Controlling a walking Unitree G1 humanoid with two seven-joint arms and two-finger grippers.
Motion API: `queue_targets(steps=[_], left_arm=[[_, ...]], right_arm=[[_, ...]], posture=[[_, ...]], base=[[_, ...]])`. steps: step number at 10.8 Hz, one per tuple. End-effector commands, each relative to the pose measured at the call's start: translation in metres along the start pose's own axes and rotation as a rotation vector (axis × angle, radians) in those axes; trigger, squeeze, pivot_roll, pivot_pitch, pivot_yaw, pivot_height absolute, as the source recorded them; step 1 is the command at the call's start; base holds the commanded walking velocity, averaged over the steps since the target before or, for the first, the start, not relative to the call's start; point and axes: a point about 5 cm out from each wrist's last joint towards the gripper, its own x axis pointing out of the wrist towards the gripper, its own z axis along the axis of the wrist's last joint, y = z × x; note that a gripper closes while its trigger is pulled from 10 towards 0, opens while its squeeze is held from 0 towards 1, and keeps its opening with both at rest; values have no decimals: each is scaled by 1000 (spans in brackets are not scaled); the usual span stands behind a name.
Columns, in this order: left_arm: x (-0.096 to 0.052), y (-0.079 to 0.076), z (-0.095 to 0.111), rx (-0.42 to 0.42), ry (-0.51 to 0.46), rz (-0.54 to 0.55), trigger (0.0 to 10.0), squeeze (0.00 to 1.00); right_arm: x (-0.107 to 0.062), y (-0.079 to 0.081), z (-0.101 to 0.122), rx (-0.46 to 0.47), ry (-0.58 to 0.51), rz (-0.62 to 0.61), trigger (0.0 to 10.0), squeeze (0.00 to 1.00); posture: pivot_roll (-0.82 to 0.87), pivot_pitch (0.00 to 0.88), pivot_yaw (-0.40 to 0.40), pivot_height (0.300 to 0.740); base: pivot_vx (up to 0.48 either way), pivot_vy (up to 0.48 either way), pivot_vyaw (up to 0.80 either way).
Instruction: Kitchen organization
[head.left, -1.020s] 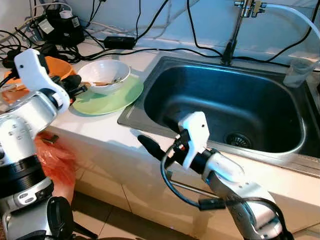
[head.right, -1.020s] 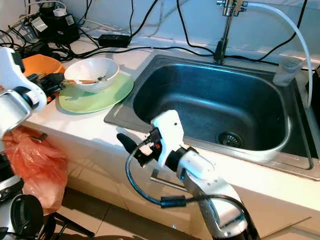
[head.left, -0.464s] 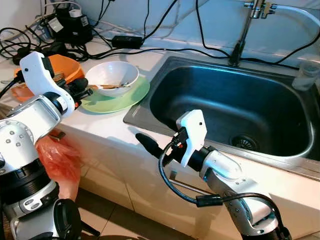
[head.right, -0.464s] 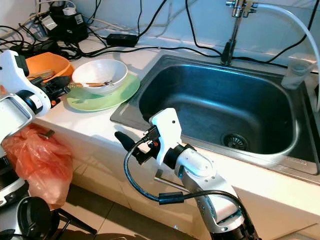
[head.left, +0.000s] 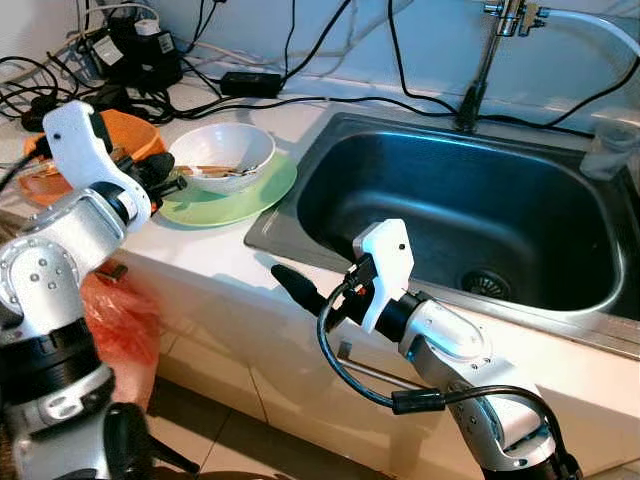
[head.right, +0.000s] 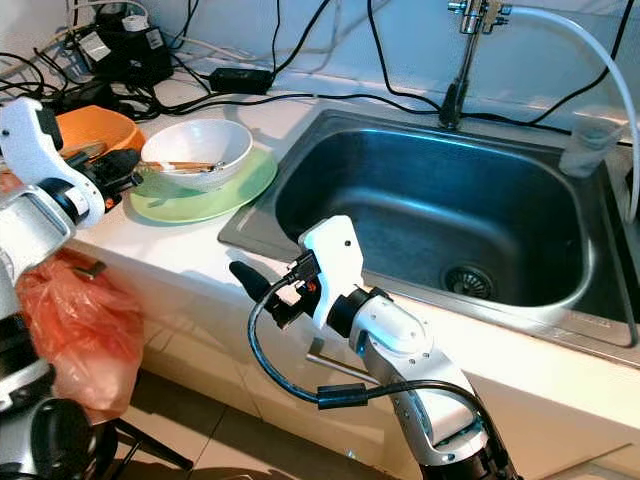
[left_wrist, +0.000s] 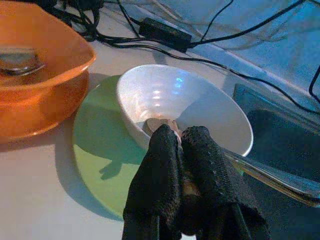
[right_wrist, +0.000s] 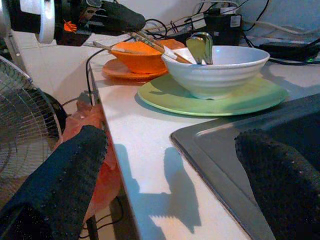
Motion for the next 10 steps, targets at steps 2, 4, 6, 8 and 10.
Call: queue_targets(steps=[2, 4, 6, 8, 10], left_arm=[[5, 9, -2, 25, 38, 46, 0, 0], [6, 9, 12, 38, -9, 41, 0, 0], [9, 9, 20, 49, -39, 36, 0, 0], [12, 1, 29, 20, -104, -13, 0, 0], [20, -20, 28, 13, -145, -106, 0, 0]], right_arm=[[2, 0, 3, -18, -12, 2, 10000, 0], [2, 0, 2, -18, -12, 4, 10000, 0], [2, 0, 2, -20, -12, 4, 10000, 0], [2, 0, 2, -21, -12, 1, 10000, 0], [2, -2, 2, -29, -13, -9, 10000, 0]], posture=[[75, 0, 63, 740], [79, 0, 63, 740], [76, 0, 62, 740], [75, 0, 63, 740], [57, 0, 69, 740]], base=[[0, 0, 0], [0, 0, 0], [0, 0, 0], [0, 0, 0], [0, 0, 0]])
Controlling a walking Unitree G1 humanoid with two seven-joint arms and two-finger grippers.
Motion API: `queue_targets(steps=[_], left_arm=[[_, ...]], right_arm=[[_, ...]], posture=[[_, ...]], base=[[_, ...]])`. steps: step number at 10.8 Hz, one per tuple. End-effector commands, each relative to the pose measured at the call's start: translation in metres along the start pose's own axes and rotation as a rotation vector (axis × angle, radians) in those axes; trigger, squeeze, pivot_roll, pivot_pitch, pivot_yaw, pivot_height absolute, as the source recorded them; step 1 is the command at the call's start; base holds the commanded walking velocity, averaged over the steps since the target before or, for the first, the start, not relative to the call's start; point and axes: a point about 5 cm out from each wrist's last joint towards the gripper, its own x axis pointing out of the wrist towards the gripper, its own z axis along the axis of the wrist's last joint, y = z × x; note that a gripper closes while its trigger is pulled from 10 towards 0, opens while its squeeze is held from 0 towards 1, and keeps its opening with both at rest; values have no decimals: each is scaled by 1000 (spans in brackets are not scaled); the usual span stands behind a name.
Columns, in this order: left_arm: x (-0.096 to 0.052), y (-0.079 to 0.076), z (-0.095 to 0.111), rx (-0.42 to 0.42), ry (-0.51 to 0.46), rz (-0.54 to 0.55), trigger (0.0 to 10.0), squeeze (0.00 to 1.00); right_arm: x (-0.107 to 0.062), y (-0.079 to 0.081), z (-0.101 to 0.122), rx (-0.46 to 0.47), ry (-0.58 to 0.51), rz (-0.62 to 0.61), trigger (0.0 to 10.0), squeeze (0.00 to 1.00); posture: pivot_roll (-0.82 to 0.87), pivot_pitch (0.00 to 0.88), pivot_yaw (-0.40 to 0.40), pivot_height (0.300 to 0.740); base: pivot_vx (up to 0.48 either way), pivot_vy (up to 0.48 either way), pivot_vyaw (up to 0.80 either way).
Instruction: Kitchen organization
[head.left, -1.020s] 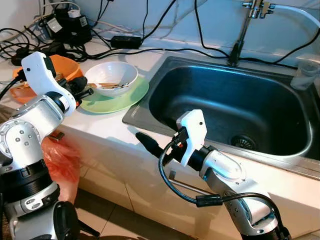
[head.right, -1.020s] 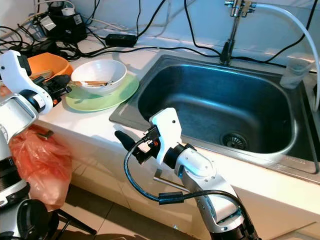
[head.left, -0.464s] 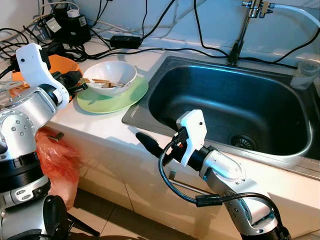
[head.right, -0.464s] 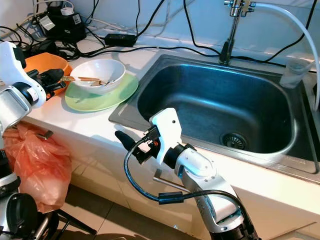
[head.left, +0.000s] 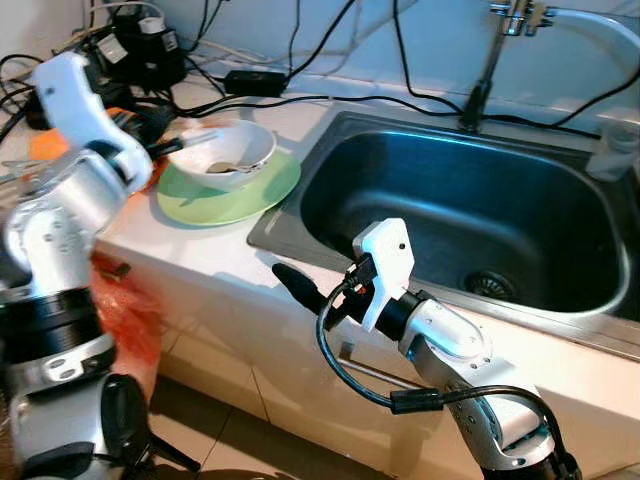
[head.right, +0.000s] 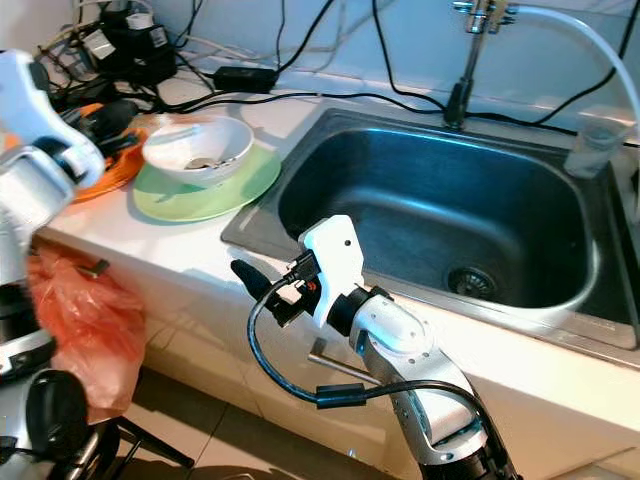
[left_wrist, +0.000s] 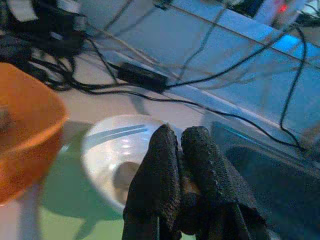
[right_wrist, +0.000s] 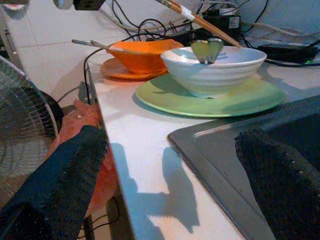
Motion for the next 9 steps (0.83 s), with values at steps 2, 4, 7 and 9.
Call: queue_targets(steps=[2, 4, 7, 9], left_arm=[[5, -6, 0, -27, -22, -40, 0, 0], [10, -16, 0, -88, -82, -100, 0, 0], [15, -36, -3, -158, -153, -201, 0, 0], [19, -49, -9, -207, -186, -261, 0, 0]], right_arm=[[1, -1, 2, -10, -12, -10, 10000, 0], [1, -4, 2, -18, -13, -31, 10000, 0], [-1, -10, 2, -27, -12, -81, 10000, 0], [-5, -20, 2, -42, -18, -167, 10000, 0]], posture=[[52, 0, 71, 740], [47, 0, 68, 740], [24, 0, 66, 740], [8, 0, 62, 740]], base=[[0, 0, 0], [0, 0, 0], [0, 0, 0], [0, 0, 0]])
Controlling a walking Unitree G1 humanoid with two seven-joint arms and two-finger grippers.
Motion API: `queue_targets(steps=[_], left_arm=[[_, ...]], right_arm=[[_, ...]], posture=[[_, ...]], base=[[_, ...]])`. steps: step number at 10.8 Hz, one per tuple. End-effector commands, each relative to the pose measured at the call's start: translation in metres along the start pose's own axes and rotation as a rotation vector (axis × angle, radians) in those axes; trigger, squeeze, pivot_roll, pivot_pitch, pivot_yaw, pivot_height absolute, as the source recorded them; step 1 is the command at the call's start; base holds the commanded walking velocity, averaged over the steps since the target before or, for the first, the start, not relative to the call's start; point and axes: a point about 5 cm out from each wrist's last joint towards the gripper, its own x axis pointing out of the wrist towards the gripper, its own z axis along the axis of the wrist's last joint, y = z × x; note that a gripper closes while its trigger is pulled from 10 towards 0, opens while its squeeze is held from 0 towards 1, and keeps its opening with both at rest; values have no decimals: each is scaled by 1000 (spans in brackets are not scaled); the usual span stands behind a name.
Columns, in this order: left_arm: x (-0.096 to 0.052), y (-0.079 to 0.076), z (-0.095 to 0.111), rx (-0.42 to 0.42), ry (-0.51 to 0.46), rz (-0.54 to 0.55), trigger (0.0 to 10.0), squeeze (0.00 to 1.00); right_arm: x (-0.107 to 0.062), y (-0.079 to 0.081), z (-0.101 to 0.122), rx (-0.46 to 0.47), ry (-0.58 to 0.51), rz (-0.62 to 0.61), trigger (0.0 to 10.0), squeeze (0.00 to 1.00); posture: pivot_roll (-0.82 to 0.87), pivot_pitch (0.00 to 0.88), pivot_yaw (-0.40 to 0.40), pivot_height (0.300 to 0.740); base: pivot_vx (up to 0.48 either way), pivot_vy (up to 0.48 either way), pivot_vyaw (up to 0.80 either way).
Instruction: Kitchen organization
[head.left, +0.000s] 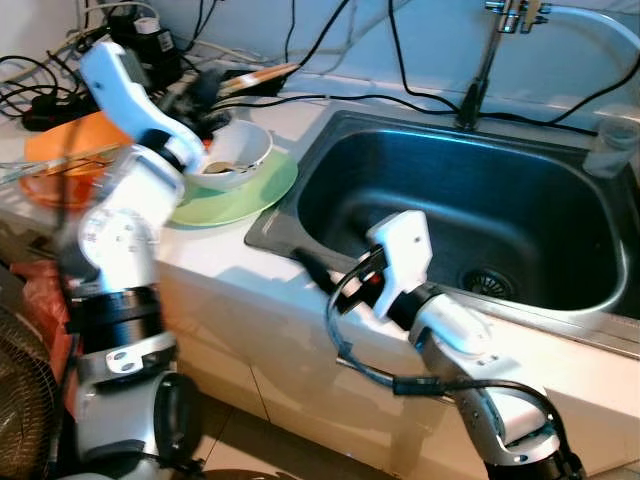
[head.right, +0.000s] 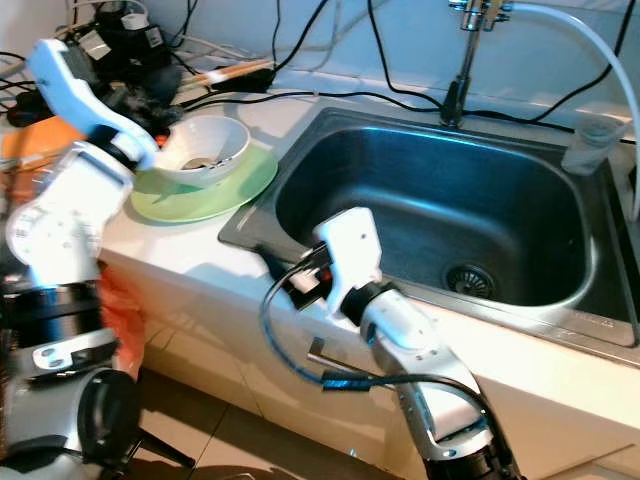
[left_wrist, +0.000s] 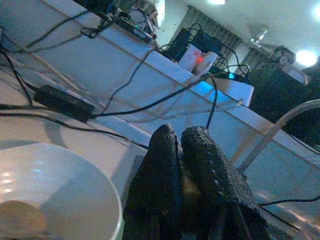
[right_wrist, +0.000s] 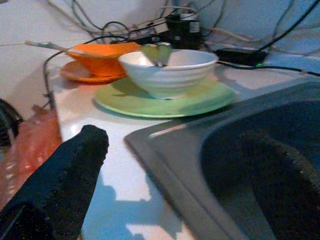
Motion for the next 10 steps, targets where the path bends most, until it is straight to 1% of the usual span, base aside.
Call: queue_targets(steps=[1, 3, 5, 6, 7, 8, 9, 10], left_arm=[[3, -8, -1, 8, -3, -43, 0, 0], [7, -21, -13, -19, -1, -97, 0, 0], [10, -41, -28, -48, 9, -202, 0, 0], [10, -45, -33, -37, 19, -223, 0, 0], [10, -50, -44, -46, 36, -249, 0, 0], [9, -54, -55, -75, 53, -274, 0, 0], [9, -58, -62, -89, 63, -297, 0, 0], [8, -57, -75, -106, 84, -301, 0, 0]], right_arm=[[1, -8, 2, -14, -10, -52, 10000, 0], [-3, -27, 7, -18, -42, -181, 10000, 0], [-6, -44, 15, -5, -89, -297, 10000, 0], [-9, -51, 17, -18, -95, -346, 10000, 831], [-12, -59, 19, -21, -96, -377, 10000, 1000], [-16, -63, 21, -8, -103, -392, 10000, 1000], [-17, -65, 23, 23, -116, -399, 10000, 0], [-17, -66, 27, 66, -141, -397, 10000, 0]], posture=[[-1, 0, 61, 740], [-10, 0, 55, 740], [-24, 0, 50, 740], [-33, 0, 47, 740], [-49, 0, 46, 740], [-58, 0, 45, 740], [-63, 0, 43, 740], [-66, 0, 42, 740]], base=[[0, 0, 0], [0, 0, 0], [0, 0, 0], [0, 0, 0], [0, 0, 0], [0, 0, 0], [0, 0, 0], [0, 0, 0]])
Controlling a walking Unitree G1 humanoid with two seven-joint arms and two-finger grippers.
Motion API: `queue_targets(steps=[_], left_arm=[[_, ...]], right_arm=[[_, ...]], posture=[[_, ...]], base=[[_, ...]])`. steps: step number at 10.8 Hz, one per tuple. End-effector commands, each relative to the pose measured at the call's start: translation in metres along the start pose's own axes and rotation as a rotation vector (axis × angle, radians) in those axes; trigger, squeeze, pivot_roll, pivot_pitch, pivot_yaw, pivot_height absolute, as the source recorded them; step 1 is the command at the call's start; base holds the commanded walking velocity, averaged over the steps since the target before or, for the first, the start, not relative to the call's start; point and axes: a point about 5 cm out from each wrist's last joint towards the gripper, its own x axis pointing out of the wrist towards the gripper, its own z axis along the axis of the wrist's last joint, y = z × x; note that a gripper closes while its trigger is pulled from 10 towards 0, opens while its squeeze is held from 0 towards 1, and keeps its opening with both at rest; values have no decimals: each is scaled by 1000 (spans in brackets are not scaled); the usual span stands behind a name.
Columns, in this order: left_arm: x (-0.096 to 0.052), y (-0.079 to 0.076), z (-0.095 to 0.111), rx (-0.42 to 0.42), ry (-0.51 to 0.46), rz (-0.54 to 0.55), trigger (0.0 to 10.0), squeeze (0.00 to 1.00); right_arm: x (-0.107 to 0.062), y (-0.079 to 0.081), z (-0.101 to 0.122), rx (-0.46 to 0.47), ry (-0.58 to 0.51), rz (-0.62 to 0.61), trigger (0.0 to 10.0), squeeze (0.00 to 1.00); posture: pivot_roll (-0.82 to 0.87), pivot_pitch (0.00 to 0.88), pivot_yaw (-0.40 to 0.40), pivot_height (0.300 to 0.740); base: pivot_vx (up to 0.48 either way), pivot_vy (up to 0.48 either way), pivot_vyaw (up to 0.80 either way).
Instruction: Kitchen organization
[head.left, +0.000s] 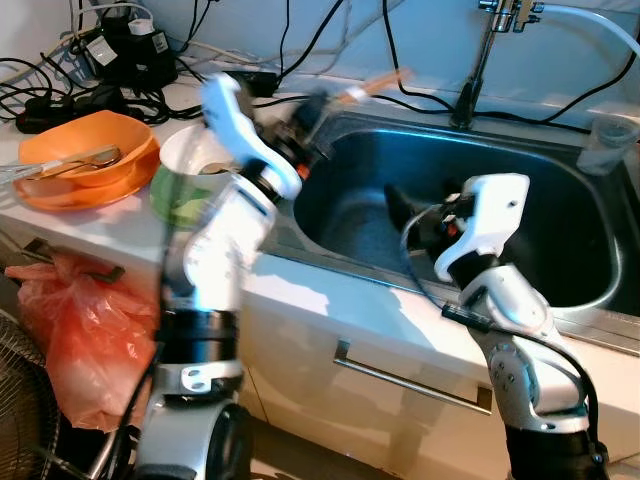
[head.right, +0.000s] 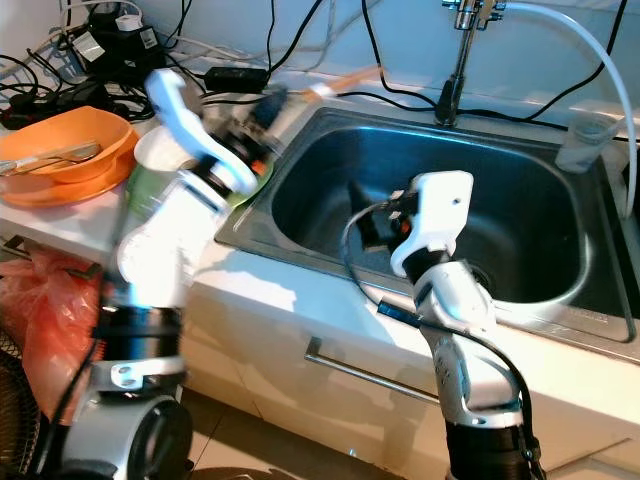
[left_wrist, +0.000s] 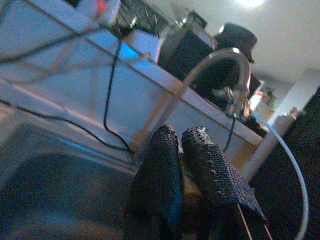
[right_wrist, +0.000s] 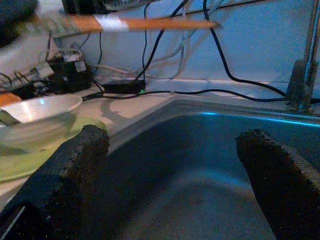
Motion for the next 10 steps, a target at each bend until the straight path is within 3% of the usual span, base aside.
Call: queue_targets(steps=[1, 3, 4, 5, 8, 10], left_arm=[[-2, 2, -3, -8, 2, -1, 0, 0], [-4, 1, -9, -121, -18, -6, 0, 0], [-5, 2, -12, -161, -16, -2, 0, 0], [-8, 5, -19, -263, -20, 15, 0, 0], [-15, -1, -40, -453, 38, -35, 0, 0], [-19, -6, -46, -529, 69, -63, 0, 0]], right_arm=[[2, -2, 8, 34, -26, -11, 10000, 0], [9, -3, 15, 193, -59, -20, 10000, 0], [12, -2, 17, 230, -68, -17, 10000, 0], [17, 2, 22, 290, -85, -2, 10000, 0], [26, 7, 28, 356, -98, 23, 10000, 0], [29, 5, 31, 381, -109, 25, 10000, 0]], posture=[[-67, 0, 41, 740], [-61, 0, 31, 740], [-60, 0, 28, 740], [-57, 0, 24, 740], [-55, 0, 15, 740], [-51, 0, 12, 740]], base=[[0, 0, 0], [0, 0, 0], [0, 0, 0], [0, 0, 0], [0, 0, 0], [0, 0, 0]])
